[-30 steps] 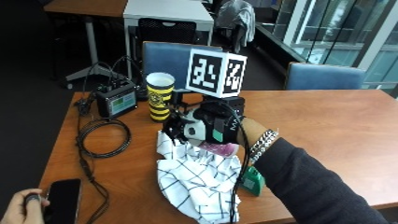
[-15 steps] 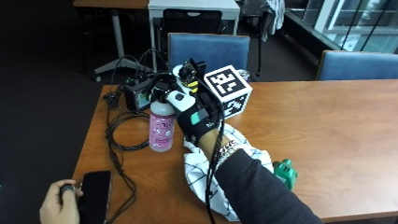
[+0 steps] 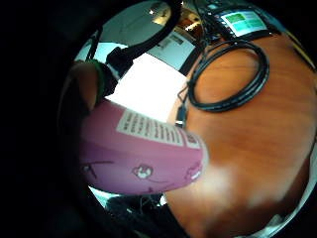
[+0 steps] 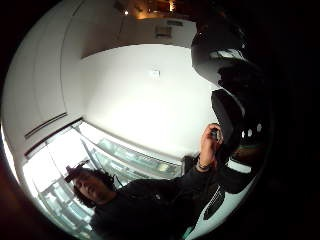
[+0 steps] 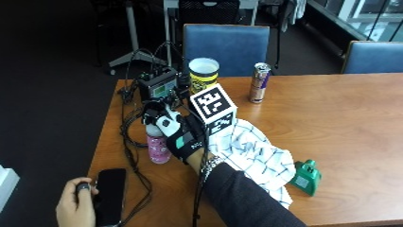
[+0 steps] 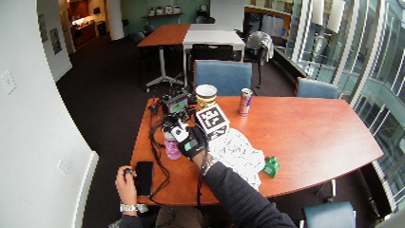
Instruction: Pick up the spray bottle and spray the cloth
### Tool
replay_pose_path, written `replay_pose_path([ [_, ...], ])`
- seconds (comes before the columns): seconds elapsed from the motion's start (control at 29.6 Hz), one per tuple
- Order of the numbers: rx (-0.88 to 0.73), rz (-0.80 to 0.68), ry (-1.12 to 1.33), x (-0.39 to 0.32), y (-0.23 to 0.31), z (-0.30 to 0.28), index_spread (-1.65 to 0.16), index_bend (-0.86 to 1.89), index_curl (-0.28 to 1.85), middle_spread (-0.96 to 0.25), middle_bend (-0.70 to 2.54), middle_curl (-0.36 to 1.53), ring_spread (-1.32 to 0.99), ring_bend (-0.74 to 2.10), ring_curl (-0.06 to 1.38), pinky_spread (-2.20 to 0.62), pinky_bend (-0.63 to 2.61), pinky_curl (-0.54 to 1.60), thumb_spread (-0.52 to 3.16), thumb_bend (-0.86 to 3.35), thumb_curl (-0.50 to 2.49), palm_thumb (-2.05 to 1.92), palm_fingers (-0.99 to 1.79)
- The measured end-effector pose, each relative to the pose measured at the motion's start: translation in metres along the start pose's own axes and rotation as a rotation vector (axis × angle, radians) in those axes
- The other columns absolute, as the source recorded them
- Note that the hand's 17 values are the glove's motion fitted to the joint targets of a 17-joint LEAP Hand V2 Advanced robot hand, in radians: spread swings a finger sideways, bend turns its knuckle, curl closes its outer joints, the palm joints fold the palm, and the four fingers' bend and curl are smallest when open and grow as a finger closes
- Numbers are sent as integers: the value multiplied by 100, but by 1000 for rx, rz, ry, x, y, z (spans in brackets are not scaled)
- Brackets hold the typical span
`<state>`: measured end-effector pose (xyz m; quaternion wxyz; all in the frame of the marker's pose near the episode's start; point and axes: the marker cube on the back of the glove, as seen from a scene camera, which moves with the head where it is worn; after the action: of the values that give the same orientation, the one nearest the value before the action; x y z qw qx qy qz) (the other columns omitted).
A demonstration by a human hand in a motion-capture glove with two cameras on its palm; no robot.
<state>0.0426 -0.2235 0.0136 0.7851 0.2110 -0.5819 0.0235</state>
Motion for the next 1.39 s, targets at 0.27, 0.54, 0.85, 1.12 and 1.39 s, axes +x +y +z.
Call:
replay_pose_path([
  [0.27,14,-12,75,11,0,0,-29,25,60,-22,54,56,-22,32,44,1,13,27,153,1,37,91,109],
  [0.54,34,-78,94,-7,-3,1,-29,25,60,-22,53,56,-22,32,45,0,13,26,154,0,35,90,108],
  [0.85,25,-111,128,-29,-9,-3,-31,28,59,-24,51,55,-22,29,44,-1,12,24,153,-1,31,82,108],
  [1.12,47,-92,129,-27,-10,-3,-33,32,59,-25,55,55,-22,33,46,7,0,17,151,-2,29,76,104],
  [1.39,65,-33,87,0,5,2,-33,34,59,-26,56,55,-22,36,46,10,6,12,150,-1,28,73,104],
])
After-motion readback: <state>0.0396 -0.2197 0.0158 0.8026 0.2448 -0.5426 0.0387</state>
